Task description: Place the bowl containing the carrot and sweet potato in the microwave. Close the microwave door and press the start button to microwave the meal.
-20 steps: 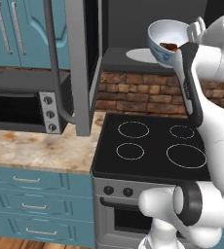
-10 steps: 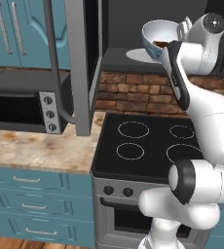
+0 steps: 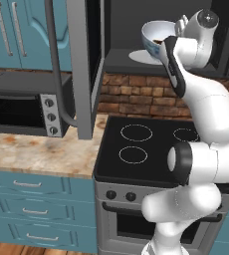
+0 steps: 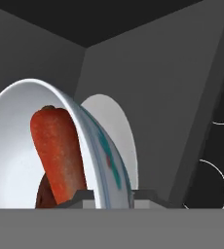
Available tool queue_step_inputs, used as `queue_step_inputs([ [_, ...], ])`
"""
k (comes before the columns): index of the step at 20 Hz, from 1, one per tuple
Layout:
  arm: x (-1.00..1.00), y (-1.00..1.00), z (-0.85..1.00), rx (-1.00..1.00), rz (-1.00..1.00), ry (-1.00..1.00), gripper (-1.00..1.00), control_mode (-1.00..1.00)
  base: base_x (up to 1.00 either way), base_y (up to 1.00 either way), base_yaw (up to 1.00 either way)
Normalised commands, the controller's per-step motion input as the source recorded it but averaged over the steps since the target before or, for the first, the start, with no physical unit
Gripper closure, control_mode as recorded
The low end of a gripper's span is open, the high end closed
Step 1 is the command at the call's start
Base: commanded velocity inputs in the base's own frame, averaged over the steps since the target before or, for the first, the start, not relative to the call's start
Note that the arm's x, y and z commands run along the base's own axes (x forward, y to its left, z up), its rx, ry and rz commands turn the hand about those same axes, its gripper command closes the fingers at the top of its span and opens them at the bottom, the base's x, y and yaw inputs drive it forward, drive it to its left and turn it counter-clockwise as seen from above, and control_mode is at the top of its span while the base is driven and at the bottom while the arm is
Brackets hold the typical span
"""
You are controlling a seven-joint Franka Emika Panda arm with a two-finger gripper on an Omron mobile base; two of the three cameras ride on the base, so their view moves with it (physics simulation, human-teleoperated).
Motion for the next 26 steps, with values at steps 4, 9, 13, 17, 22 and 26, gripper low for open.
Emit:
queue_step_inputs([
  [4,0.55,0.00,-0.20,0.00,0.00,0.00,1.00,-1.00,0.00,0.00,0.00],
  [9,0.51,0.00,-0.12,0.00,-0.01,0.00,-1.00,-1.00,0.00,0.00,0.00],
  [13,0.22,0.00,0.00,0.00,0.00,0.00,-1.00,-1.00,0.00,0.00,0.00],
  [17,0.02,0.01,-0.15,0.00,0.00,-0.13,-1.00,-1.00,0.00,0.00,0.00],
  [22,-0.15,0.00,-0.10,0.00,0.00,-0.32,-1.00,-1.00,0.00,0.00,0.00],
  [26,-0.96,0.00,0.26,-0.04,0.00,0.02,-1.00,-1.00,0.00,0.00,0.00],
])
